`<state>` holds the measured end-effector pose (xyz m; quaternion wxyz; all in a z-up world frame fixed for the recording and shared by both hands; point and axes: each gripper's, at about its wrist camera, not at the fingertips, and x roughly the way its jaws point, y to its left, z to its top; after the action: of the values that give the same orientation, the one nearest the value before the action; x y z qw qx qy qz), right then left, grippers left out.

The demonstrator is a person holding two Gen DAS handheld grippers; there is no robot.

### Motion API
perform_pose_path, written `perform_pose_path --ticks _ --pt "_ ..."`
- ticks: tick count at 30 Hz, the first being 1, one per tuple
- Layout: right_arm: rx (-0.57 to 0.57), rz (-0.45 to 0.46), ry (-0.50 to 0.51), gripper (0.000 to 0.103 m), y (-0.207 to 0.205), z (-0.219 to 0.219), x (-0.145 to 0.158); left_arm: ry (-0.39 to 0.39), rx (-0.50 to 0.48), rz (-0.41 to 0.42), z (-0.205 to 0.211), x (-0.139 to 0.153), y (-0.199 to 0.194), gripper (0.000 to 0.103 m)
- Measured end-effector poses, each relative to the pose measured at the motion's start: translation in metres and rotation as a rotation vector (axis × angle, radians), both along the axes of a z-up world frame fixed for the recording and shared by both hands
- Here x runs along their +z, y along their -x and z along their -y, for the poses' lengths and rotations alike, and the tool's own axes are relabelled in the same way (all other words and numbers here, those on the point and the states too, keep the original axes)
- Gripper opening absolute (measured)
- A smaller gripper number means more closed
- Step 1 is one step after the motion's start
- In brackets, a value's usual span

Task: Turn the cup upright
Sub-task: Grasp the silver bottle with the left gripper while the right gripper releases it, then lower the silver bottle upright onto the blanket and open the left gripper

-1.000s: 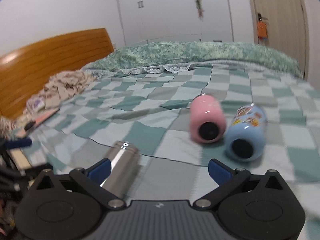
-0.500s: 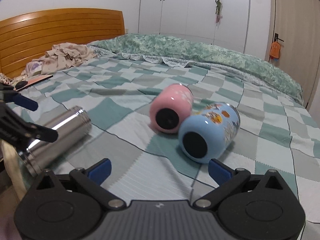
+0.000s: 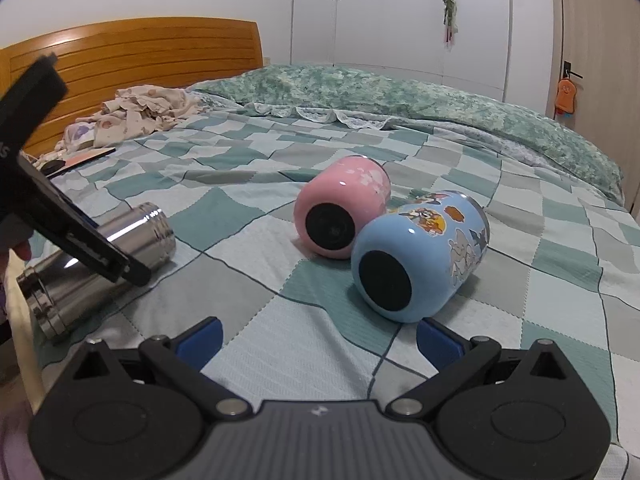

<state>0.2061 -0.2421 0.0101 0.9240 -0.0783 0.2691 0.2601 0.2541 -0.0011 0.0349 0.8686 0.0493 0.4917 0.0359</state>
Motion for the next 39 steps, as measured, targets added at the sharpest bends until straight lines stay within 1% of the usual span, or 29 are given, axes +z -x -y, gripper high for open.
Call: perform_pose_path --ticks 3,12,23,25,27,31,33,36,39 --pt "0.002 -0.001 -0.011 0.103 0.004 -0.001 0.001 0.017 -0.003 0.026 -0.002 0.004 0.007 0.063" --pt "-0.008 0.017 -0.036 0.103 0.022 -0.006 0.005 0.09 -0.027 0.18 -0.021 0.03 0.047 0.063" --pt "-0.056 0.066 -0.101 0.103 0.048 -0.02 0.013 0.141 -0.062 0.353 -0.041 0.053 0.099 0.062" --pt "-0.058 0.086 -0.107 0.103 0.052 -0.024 0.015 0.153 -0.064 0.396 -0.046 0.058 0.11 0.062" --pt "-0.062 0.105 -0.114 0.103 0.054 -0.03 0.018 0.149 -0.069 0.458 -0.049 0.065 0.117 0.062" --pt "-0.077 0.132 -0.127 0.103 0.055 -0.042 0.024 0.156 -0.063 0.569 -0.054 0.078 0.113 0.062" --pt "-0.085 0.143 -0.135 0.103 0.055 -0.047 0.027 0.155 -0.034 0.652 -0.057 0.079 0.107 0.063" --pt "-0.1 0.149 -0.142 0.103 0.055 -0.054 0.028 0.143 0.013 0.757 -0.058 0.073 0.093 0.063" --pt "-0.111 0.154 -0.133 0.103 0.055 -0.06 0.029 0.114 0.073 0.802 -0.058 0.062 0.079 0.063"
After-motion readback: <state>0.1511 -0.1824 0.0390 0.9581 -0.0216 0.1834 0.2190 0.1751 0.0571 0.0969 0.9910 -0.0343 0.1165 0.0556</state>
